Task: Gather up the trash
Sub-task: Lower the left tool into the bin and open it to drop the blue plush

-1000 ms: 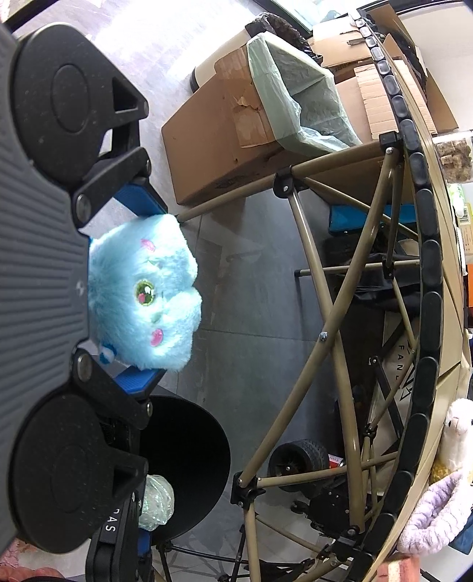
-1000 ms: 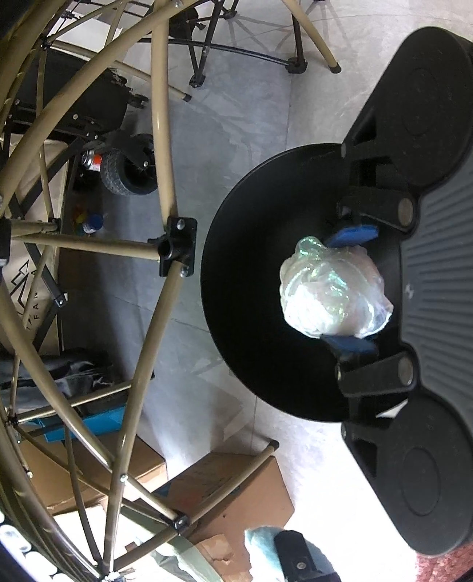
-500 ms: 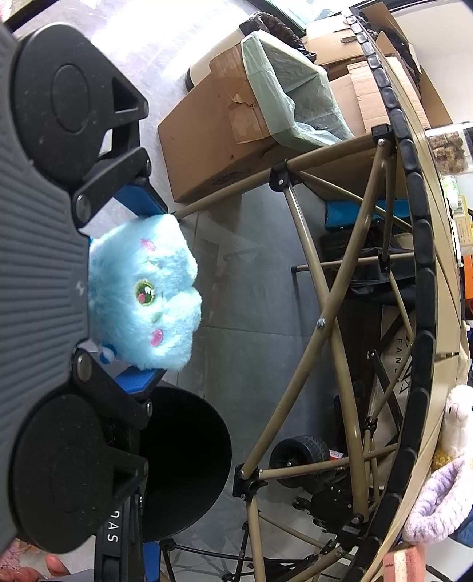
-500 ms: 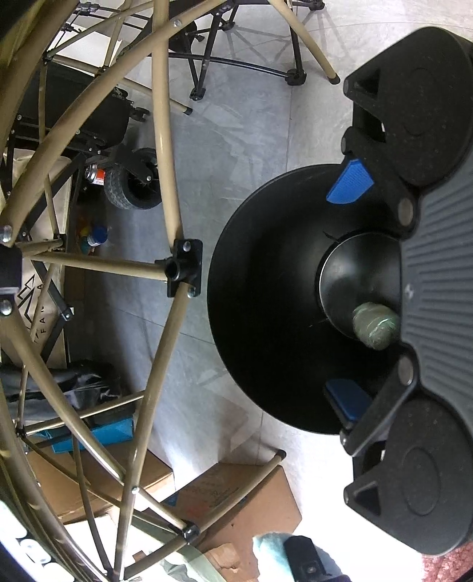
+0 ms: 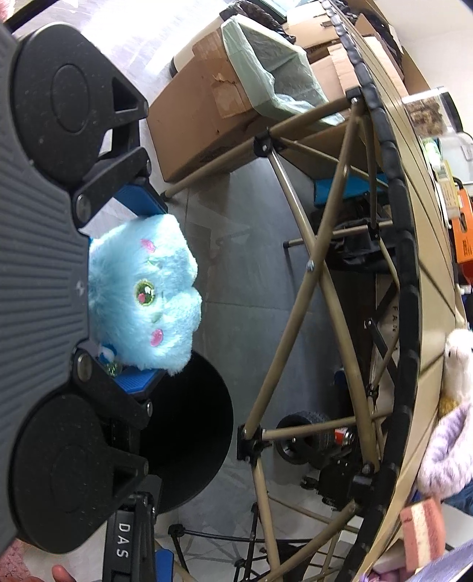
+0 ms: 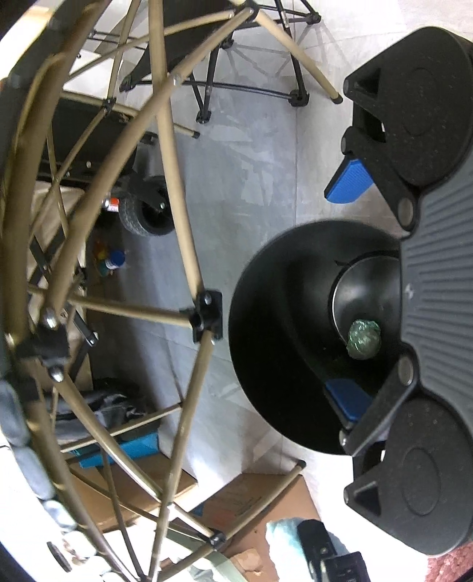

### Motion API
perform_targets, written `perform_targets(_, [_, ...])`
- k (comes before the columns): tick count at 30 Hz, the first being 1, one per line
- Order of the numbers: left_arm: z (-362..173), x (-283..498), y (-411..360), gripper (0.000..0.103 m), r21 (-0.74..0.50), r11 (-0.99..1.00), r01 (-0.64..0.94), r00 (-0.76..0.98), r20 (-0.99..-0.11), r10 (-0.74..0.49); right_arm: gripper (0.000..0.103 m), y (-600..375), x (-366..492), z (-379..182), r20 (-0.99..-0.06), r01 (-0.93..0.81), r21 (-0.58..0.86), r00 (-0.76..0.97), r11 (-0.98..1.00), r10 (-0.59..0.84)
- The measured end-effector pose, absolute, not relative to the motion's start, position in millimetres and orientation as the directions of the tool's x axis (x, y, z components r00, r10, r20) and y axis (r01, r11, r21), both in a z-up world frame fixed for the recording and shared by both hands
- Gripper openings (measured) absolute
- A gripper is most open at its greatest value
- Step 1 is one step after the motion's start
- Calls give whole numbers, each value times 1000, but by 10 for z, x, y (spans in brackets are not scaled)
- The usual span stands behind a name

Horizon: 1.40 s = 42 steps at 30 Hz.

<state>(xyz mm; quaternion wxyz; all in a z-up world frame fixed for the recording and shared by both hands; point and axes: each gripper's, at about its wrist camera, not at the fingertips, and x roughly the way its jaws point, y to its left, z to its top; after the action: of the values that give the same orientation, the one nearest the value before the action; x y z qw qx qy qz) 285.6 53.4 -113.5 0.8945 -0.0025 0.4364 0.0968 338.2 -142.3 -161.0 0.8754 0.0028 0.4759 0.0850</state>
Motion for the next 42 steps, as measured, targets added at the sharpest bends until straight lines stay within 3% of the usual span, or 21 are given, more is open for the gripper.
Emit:
perform_targets(22, [-1223,3115,-290,85,45,998,-46,526,-848,63,103,-2423,3198,-1428,-784,80,162,616,984,79])
perform_targets(42, [-1521,3428,-690,85,12,998,-54,387,-922,32,103,-2793,3154,-1505,-785,227,225,618,947,39])
